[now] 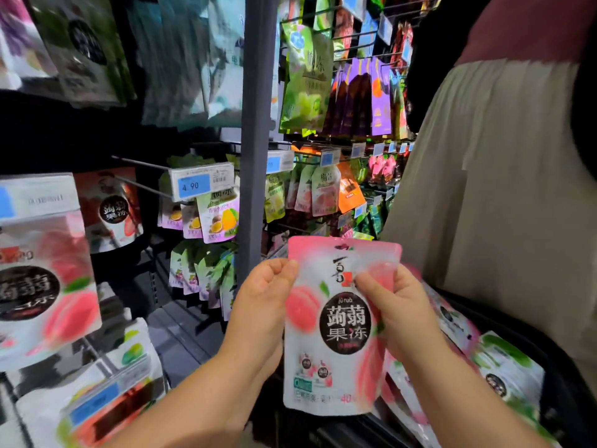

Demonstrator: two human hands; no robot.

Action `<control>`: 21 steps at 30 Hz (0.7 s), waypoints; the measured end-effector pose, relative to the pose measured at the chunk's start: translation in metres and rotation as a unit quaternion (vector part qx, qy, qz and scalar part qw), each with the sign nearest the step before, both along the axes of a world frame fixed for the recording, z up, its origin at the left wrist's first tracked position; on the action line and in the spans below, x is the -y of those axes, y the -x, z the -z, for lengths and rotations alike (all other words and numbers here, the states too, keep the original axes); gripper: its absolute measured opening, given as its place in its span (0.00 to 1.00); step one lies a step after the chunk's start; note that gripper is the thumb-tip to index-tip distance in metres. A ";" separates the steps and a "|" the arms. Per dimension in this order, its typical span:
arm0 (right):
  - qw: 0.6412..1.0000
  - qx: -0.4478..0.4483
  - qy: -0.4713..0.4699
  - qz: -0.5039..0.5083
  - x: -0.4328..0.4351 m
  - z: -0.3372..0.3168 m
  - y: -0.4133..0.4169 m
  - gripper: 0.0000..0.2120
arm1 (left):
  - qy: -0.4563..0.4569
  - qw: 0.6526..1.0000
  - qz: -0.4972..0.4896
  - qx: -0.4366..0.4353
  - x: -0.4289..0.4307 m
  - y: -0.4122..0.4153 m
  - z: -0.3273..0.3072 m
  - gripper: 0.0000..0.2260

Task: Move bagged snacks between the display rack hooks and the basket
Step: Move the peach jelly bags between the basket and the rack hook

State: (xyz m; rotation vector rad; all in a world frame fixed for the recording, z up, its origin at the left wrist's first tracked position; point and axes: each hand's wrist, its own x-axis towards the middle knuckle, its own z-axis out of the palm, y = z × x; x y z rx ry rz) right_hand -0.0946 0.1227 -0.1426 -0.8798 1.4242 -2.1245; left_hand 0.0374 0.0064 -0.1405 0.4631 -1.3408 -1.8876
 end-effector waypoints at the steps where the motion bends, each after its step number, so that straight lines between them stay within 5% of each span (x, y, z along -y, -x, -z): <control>1: 1.000 0.014 0.009 0.003 0.005 -0.003 -0.003 0.11 | -0.003 0.999 0.032 0.002 0.001 -0.002 0.003 0.19; 4: 0.998 0.033 0.023 0.040 0.019 -0.003 -0.003 0.11 | 0.031 0.985 0.153 0.076 -0.001 -0.007 0.016 0.31; 9: 0.991 -0.073 -0.085 0.078 0.020 0.001 0.011 0.04 | 0.009 0.975 0.172 0.142 0.002 -0.007 0.035 0.20; 16: 0.827 -0.325 -0.386 0.247 -0.037 0.036 0.111 0.16 | -0.035 0.988 0.089 0.124 0.011 -0.004 0.045 0.25; 21: 0.862 -0.260 -0.385 0.205 -0.049 0.054 0.122 0.22 | -0.041 0.987 0.088 0.126 0.011 -0.002 0.049 0.21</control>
